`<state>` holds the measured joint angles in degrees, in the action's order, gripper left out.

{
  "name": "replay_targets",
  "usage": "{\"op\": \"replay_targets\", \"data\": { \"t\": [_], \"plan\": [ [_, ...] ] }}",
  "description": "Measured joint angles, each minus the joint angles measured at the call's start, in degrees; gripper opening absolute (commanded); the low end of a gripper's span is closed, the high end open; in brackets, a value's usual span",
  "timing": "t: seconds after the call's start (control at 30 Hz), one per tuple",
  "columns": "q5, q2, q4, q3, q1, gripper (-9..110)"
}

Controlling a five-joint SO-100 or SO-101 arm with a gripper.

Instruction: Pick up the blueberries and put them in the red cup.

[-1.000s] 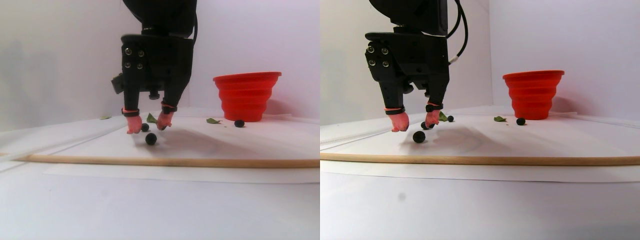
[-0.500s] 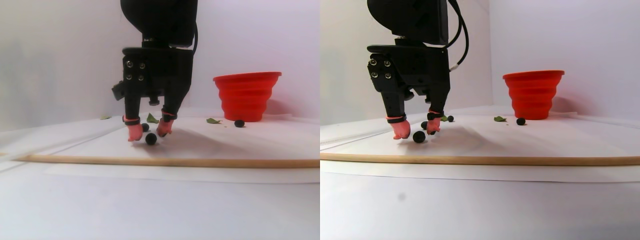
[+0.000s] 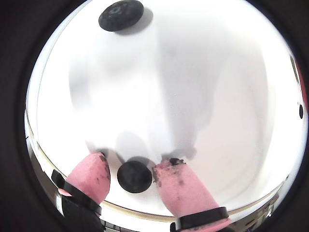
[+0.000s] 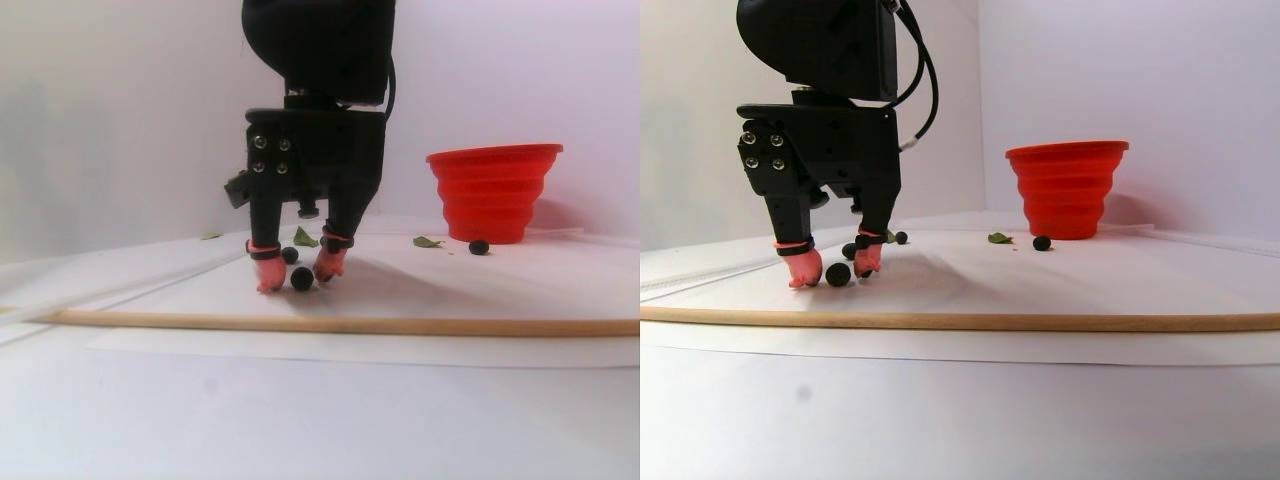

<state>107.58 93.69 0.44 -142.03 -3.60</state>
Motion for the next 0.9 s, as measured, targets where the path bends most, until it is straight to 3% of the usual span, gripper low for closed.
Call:
{"op": "replay_targets", "data": {
  "t": [0.9],
  "plan": [
    [0.0,0.0,0.7,0.0,0.44,10]
  ]
}}
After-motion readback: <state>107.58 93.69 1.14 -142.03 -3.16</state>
